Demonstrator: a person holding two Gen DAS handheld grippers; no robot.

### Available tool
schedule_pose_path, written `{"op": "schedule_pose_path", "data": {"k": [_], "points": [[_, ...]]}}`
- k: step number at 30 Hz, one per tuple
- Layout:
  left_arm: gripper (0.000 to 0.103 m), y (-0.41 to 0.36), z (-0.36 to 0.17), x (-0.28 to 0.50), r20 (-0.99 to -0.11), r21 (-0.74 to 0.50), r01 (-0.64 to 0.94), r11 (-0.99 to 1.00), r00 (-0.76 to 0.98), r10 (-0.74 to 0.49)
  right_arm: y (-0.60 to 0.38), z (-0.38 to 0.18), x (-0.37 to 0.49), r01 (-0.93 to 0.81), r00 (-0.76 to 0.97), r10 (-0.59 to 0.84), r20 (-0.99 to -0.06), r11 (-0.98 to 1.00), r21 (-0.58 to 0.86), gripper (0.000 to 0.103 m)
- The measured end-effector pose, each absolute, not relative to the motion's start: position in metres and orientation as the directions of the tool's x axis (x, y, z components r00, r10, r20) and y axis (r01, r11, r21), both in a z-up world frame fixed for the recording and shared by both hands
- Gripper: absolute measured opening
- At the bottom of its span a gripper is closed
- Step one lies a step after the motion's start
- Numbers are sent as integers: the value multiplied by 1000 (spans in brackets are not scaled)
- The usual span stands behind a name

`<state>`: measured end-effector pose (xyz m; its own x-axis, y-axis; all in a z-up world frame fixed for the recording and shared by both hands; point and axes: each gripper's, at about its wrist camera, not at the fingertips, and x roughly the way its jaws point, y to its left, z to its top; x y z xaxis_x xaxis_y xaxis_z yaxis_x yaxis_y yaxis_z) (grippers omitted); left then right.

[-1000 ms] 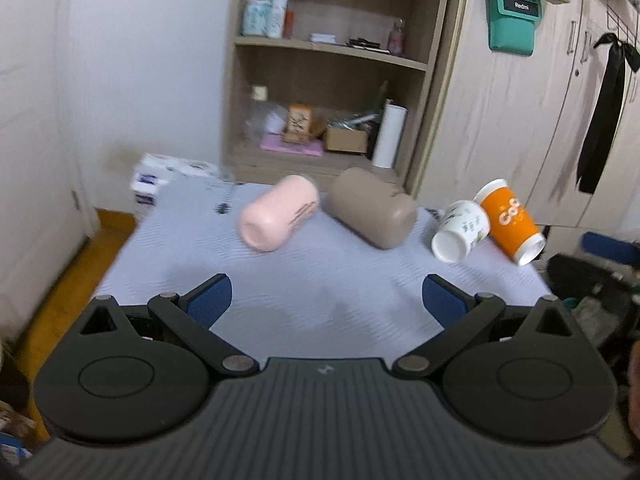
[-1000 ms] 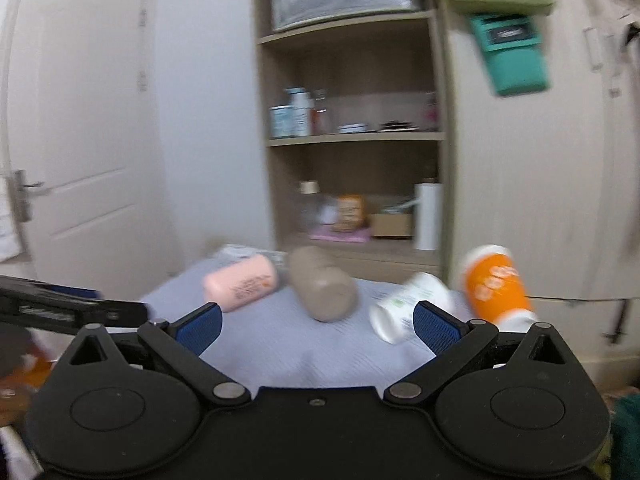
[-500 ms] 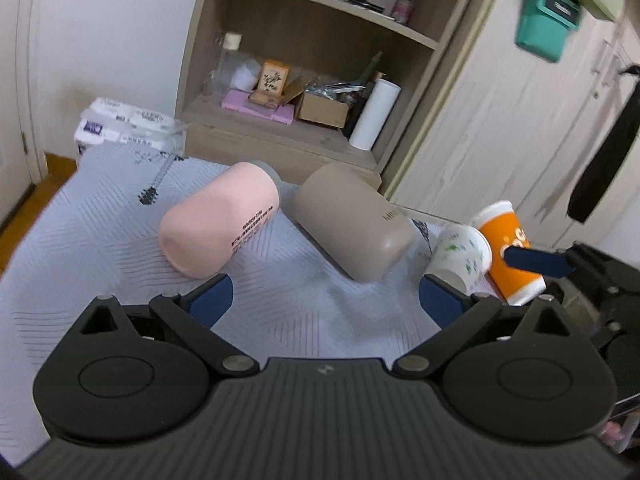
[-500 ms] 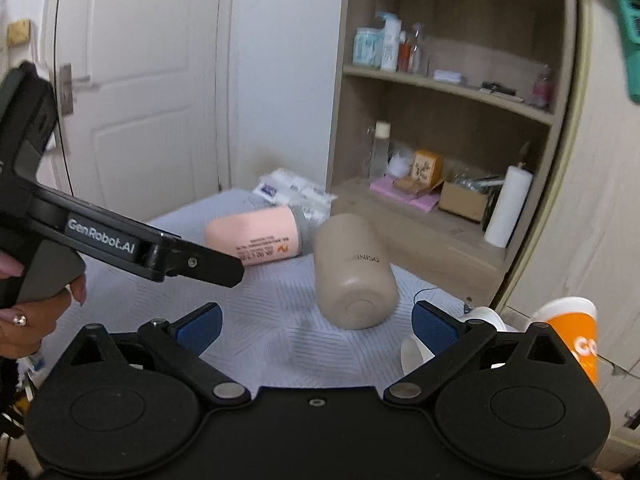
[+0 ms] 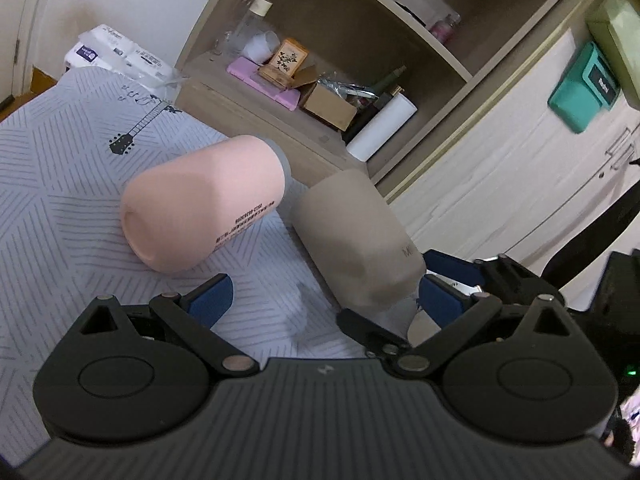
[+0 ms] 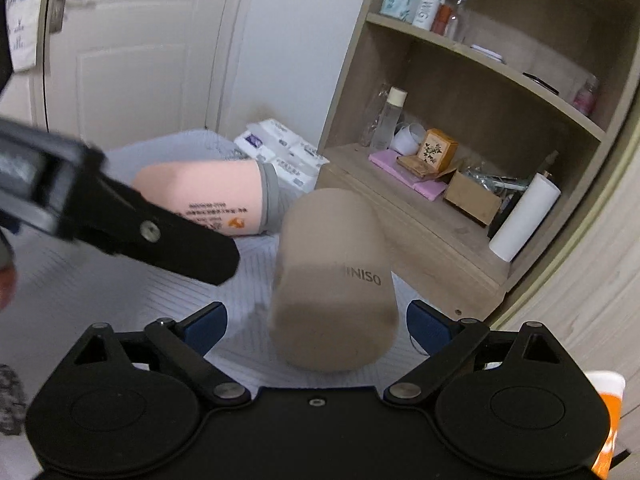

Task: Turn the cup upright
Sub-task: 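Move the right tool to the lying beige tumbler and close on its body, then lift and rotate the beige tumbler upright with the right tool while the left tool steadies it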

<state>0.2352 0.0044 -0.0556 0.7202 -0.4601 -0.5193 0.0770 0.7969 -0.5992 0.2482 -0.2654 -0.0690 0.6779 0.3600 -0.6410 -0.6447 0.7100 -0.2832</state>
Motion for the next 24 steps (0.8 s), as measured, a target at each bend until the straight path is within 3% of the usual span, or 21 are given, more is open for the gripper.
{"op": "schedule_pose_path", "data": {"k": [2, 4, 5, 18, 24], "points": [[100, 5, -57, 238, -524, -604, 67, 794, 718, -458, -262, -72, 255, -634, 682, 337, -649, 716, -294, 96], [100, 5, -59, 239, -525, -613, 59, 787, 715, -462, -261, -74, 261, -618, 675, 317, -666, 735, -277, 83], [100, 6, -60, 240, -524, -618, 56, 784, 715, -463, -260, -74, 261, -616, 675, 318, -666, 740, -271, 82], [100, 15, -65, 237, -515, -669, 64, 740, 678, -524, -254, -73, 244, -572, 685, 279, -673, 778, -259, 81], [100, 31, -66, 218, -483, -709, 91, 699, 660, -576, -261, -67, 220, -557, 634, 299, -713, 817, -153, 81]]}}
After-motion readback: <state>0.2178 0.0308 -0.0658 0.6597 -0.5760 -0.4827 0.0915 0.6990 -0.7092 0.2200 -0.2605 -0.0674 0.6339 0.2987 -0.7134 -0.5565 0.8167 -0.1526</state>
